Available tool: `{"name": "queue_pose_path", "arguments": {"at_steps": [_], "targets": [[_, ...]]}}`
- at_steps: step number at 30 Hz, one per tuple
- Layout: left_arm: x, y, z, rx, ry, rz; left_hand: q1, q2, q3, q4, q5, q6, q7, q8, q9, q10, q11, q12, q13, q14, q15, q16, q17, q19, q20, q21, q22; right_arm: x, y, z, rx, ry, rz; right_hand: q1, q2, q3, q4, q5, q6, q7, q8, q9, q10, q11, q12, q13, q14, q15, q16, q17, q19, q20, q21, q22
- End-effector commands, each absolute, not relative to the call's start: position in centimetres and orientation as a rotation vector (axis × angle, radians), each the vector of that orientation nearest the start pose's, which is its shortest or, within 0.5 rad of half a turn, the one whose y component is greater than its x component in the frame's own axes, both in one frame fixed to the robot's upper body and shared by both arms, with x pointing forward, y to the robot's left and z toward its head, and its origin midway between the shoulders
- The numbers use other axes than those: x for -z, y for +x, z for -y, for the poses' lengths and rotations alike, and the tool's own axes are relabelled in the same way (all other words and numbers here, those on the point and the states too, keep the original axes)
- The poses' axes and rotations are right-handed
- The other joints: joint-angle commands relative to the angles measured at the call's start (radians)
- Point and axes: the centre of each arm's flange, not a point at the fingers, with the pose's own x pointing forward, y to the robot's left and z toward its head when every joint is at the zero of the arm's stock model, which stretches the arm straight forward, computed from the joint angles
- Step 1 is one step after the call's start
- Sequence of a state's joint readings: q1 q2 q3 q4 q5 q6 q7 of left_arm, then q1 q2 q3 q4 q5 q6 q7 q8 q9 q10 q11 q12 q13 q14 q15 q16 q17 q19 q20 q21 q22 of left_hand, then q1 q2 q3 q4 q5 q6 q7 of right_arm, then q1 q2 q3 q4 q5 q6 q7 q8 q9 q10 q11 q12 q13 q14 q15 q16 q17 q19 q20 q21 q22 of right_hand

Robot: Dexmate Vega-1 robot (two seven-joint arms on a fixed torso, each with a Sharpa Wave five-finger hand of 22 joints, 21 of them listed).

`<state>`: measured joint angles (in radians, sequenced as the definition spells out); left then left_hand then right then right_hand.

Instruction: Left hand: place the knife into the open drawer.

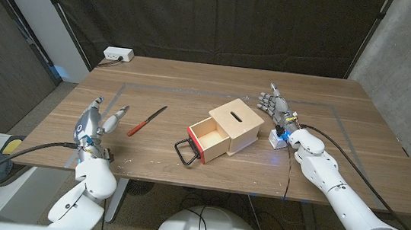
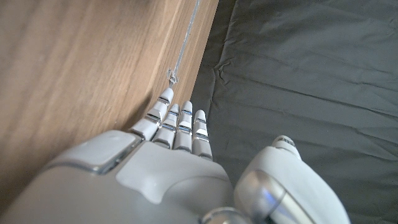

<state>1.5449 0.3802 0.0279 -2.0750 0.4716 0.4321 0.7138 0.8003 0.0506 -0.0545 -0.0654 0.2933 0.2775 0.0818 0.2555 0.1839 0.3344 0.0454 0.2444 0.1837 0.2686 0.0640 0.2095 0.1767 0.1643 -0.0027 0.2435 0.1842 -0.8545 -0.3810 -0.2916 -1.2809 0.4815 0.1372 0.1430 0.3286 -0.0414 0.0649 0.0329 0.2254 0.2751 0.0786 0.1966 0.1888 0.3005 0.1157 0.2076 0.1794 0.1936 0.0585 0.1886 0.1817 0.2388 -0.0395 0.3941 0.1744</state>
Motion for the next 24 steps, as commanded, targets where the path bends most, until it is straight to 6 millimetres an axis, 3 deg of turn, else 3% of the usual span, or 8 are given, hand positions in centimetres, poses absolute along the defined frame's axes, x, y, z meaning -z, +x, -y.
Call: {"name": "queue_pose_path", "arguments": {"at_steps": [1, 9, 15, 16, 21, 24], "targets": [[11.7, 45.1, -35.1, -0.994, 0.852, 0.335, 0.019, -0.001, 0.000, -0.014, -0.007, 0.018, 0.005, 0.001, 0.006, 0.019, 0.003, 0.004, 0.006, 0.009, 0.014, 0.000, 0.003, 0.016, 0.003, 0.000, 0.003, 5.1, 67.1, 24.5, -0.304, -0.027, 0.480, 0.007, 0.004, 0.004, -0.005, -0.001, 0.005, 0.002, 0.003, 0.001, 0.010, -0.003, 0.005, 0.004, 0.011, 0.002, 0.003, 0.003, 0.005, -0.002, -0.001, 0.004], [11.8, 45.0, -35.0, -1.059, 0.910, 0.266, 0.039, -0.003, 0.001, -0.024, -0.015, 0.045, 0.010, 0.003, 0.006, 0.049, 0.009, 0.006, 0.007, 0.035, 0.054, 0.003, 0.005, 0.042, 0.009, 0.006, 0.004, 5.1, 67.2, 23.9, -0.308, -0.029, 0.470, 0.008, 0.004, 0.004, -0.006, -0.002, 0.006, 0.002, 0.003, 0.001, 0.010, -0.005, 0.005, 0.004, 0.012, 0.002, 0.004, 0.003, 0.006, -0.002, -0.004, 0.004], [11.5, 45.2, -35.3, -1.094, 0.953, 0.221, 0.060, 0.000, 0.003, -0.033, -0.024, 0.083, 0.021, 0.006, 0.007, 0.088, 0.006, 0.009, 0.009, 0.039, 0.088, -0.002, 0.007, 0.028, 0.080, -0.002, 0.006, 5.1, 67.4, 23.4, -0.310, -0.039, 0.460, 0.009, 0.005, 0.003, -0.007, -0.002, 0.006, 0.001, 0.002, 0.001, 0.010, -0.004, 0.005, 0.004, 0.012, 0.003, 0.003, 0.003, 0.006, -0.002, -0.006, 0.004], [11.4, 45.3, -35.3, -1.098, 0.958, 0.222, 0.063, 0.001, 0.003, -0.033, -0.026, 0.091, 0.020, 0.007, 0.007, 0.099, 0.002, 0.011, 0.009, 0.040, 0.090, -0.002, 0.008, 0.022, 0.083, -0.005, 0.007, 5.1, 67.4, 23.4, -0.310, -0.040, 0.459, 0.009, 0.005, 0.003, -0.007, -0.003, 0.006, 0.001, 0.002, 0.001, 0.010, -0.005, 0.005, 0.004, 0.012, 0.003, 0.003, 0.002, 0.006, -0.001, -0.007, 0.004], [10.9, 45.8, -35.2, -1.113, 0.980, 0.210, 0.086, 0.003, 0.004, -0.042, -0.036, 0.157, 0.014, 0.020, 0.008, 0.171, -0.020, 0.021, 0.011, 0.042, 0.067, -0.006, 0.007, -0.018, 0.135, -0.022, 0.008, 5.1, 67.4, 23.4, -0.307, -0.040, 0.458, 0.010, 0.005, 0.003, -0.008, -0.003, 0.006, 0.001, 0.002, 0.001, 0.010, -0.005, 0.005, 0.004, 0.012, 0.003, 0.003, 0.002, 0.006, 0.000, -0.008, 0.004], [10.5, 46.1, -34.9, -1.102, 1.013, 0.200, 0.102, 0.002, 0.006, -0.049, -0.039, 0.184, 0.002, 0.024, 0.009, 0.195, -0.031, 0.021, 0.011, 0.042, 0.032, -0.008, 0.006, -0.035, 0.124, -0.028, 0.008, 5.2, 67.3, 23.5, -0.304, -0.038, 0.457, 0.010, 0.006, 0.003, -0.008, -0.003, 0.006, 0.000, 0.002, 0.001, 0.010, -0.005, 0.005, 0.004, 0.012, 0.002, 0.003, 0.002, 0.007, 0.000, -0.009, 0.004]]}}
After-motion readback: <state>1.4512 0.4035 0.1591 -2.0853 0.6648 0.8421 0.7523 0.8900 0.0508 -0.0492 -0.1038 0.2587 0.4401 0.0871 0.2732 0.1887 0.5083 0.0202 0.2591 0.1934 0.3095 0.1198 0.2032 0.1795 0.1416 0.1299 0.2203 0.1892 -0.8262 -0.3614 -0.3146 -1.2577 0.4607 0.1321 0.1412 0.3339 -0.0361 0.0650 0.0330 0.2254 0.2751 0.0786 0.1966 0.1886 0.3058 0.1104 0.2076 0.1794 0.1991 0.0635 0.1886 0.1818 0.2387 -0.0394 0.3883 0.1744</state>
